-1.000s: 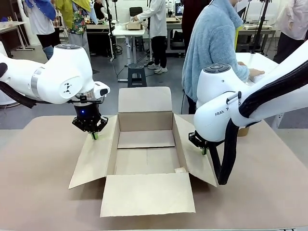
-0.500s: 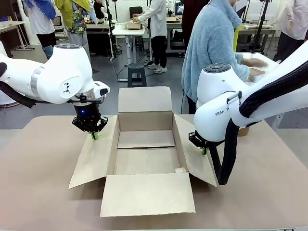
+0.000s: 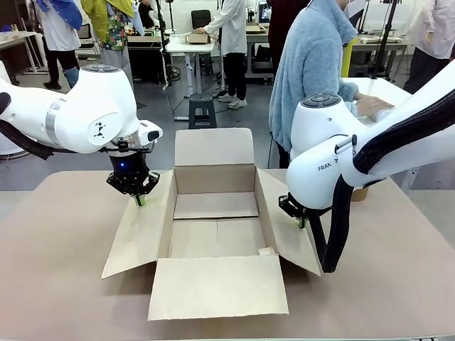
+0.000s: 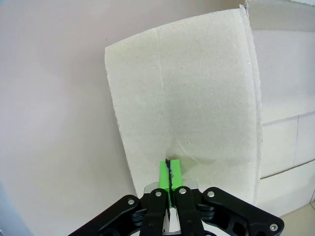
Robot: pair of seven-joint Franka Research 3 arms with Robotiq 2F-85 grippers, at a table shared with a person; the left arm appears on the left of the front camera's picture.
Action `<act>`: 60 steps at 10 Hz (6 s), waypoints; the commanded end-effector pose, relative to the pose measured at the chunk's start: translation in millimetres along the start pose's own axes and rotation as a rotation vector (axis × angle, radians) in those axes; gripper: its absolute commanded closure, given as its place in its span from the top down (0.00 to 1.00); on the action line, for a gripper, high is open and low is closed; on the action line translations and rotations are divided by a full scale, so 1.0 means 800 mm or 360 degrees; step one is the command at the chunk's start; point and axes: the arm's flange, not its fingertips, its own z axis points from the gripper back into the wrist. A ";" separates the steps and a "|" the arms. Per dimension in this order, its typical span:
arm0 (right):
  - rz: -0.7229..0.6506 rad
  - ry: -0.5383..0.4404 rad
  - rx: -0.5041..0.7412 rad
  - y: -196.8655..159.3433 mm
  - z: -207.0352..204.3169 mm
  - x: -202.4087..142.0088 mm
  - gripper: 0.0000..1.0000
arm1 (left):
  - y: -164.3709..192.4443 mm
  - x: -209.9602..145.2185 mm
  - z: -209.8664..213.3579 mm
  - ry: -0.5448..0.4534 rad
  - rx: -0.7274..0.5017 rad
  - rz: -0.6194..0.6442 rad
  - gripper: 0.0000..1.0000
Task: Wrap the clocks to prevent damage.
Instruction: Once the human has placed the objects inside and stepped back, release both hands from the side flaps of the Package Box.
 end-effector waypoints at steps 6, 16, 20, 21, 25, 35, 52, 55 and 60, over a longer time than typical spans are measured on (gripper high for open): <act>0.0000 -0.0007 -0.0028 0.001 0.000 -0.002 0.01 | -0.001 0.003 0.000 0.0005 0.0019 -0.0016 0.00; 0.0000 -0.0007 -0.0028 0.001 0.000 -0.002 0.01 | -0.001 0.003 0.000 0.0005 0.0019 -0.0016 0.00; 0.0000 -0.0007 -0.0028 0.001 0.000 -0.002 0.01 | -0.001 0.003 0.000 0.0005 0.0019 -0.0016 0.00; 0.0000 -0.0007 -0.0028 0.001 0.000 -0.002 0.01 | -0.001 0.003 0.000 0.0005 0.0019 -0.0016 0.00; 0.0000 -0.0007 -0.0028 0.001 0.000 -0.002 0.01 | -0.001 0.003 0.000 0.0005 0.0019 -0.0016 0.00; 0.0000 -0.0007 -0.0028 0.001 0.000 -0.002 0.01 | -0.001 0.003 0.000 0.0005 0.0019 -0.0016 0.00; 0.0000 -0.0007 -0.0028 0.001 0.000 -0.002 0.01 | -0.001 0.003 0.000 0.0005 0.0019 -0.0016 0.00; 0.0000 -0.0007 -0.0028 0.001 0.000 -0.002 0.01 | -0.001 0.003 0.000 0.0005 0.0019 -0.0016 0.00; 0.0000 -0.0007 -0.0028 0.001 0.000 -0.002 0.01 | -0.001 0.003 0.000 0.0005 0.0019 -0.0016 0.00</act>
